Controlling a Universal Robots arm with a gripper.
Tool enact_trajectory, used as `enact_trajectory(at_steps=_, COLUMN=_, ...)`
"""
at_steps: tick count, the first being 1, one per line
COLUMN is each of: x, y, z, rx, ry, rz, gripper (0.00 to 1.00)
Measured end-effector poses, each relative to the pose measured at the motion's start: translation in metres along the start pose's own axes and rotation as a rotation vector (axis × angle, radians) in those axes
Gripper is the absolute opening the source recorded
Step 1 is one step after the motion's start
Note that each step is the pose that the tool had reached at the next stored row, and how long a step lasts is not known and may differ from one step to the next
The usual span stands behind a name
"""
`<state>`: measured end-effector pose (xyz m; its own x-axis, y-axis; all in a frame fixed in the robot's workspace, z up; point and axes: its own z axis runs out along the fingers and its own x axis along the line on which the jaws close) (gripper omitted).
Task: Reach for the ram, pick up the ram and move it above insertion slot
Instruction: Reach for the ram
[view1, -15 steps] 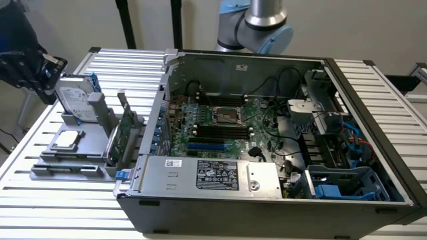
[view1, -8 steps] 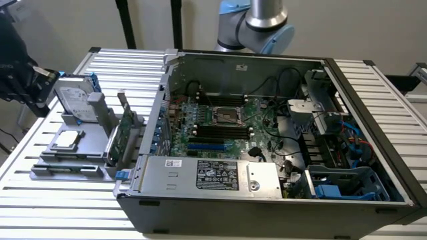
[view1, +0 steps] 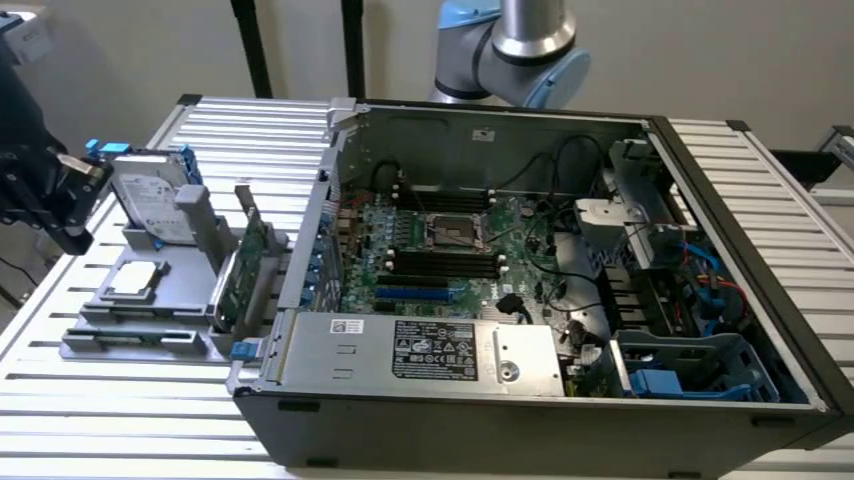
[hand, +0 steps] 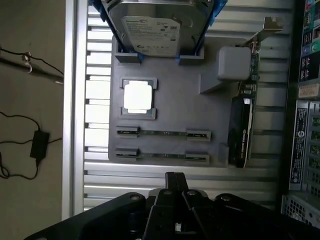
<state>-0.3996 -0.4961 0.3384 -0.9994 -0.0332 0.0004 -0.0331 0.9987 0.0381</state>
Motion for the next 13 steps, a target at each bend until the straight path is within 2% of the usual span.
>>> enact_trajectory(at_steps=4, x=-0.005, y=-0.0022, z=0.002, rx=0.0, ry=0.0006, rz=-0.015, gripper=0.11)
enact_trajectory(at_steps=9, x=-0.0061, y=-0.0026, z=0.002, rx=0.0001, ry=0.0007, rz=-0.017, gripper=0.11)
enact_trajectory(at_steps=13, x=-0.0063, y=-0.0026, z=0.0021, rx=0.0, ry=0.0029, rz=-0.076, gripper=0.11)
